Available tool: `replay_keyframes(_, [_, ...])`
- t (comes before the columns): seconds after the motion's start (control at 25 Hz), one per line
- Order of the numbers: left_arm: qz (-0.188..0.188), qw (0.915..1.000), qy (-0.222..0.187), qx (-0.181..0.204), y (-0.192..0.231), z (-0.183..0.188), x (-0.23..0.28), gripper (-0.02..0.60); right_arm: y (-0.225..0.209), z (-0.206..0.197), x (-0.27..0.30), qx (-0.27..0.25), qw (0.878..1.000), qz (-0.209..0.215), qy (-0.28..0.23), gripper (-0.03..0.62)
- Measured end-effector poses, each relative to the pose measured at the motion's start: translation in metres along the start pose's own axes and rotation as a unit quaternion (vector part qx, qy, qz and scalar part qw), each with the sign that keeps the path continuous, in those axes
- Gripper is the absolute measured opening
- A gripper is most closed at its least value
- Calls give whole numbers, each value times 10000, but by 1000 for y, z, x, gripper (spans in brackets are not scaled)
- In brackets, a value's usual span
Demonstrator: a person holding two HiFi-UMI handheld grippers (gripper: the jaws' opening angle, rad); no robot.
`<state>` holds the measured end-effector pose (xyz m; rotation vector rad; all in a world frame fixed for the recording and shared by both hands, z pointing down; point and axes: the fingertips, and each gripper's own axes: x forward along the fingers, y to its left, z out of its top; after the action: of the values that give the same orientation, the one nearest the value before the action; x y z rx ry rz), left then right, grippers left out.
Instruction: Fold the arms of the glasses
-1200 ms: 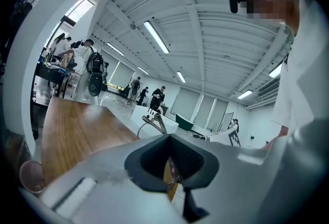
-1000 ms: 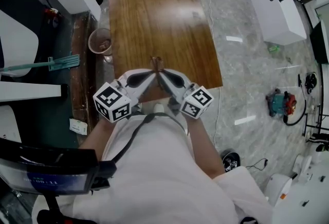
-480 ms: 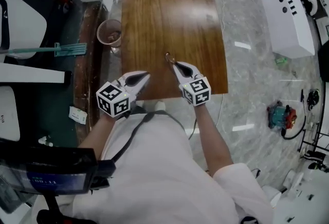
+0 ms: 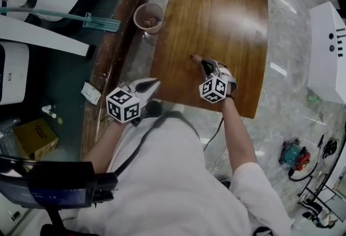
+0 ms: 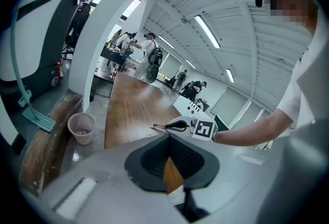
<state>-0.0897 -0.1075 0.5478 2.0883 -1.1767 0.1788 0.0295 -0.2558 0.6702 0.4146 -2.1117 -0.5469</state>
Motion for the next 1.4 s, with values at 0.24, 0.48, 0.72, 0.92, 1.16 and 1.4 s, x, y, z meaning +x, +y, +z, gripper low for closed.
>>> replay_keyframes(0.24, [439, 9987, -244, -87, 11, -5, -19, 3, 9, 6, 35, -945, 9954, -17, -159, 29])
replay_keyframes(0.48, [477, 9982, -343, -105, 10, -8, -29, 3, 18, 10, 50, -1043, 9942, 89, -227, 29])
replay_keyframes(0.72, [454, 9983, -363, -60, 10, -5, -29, 3, 18, 12, 46, -970, 9948, 215, -236, 101])
replay_keyframes(0.92, [324, 9987, -387, 80, 1, 2, -24, 3, 18, 12, 37, -508, 9976, 334, -341, 107])
replay_keyframes(1.16, [215, 9989, -309, 262, -9, 4, -23, 3, 17, 14, 25, -54, 9981, 278, -551, 110])
replay_keyframes(1.4, [55, 9981, -382, 484, -18, 16, -23, 3, -1, 31, -4, 739, 9938, -121, -816, 76])
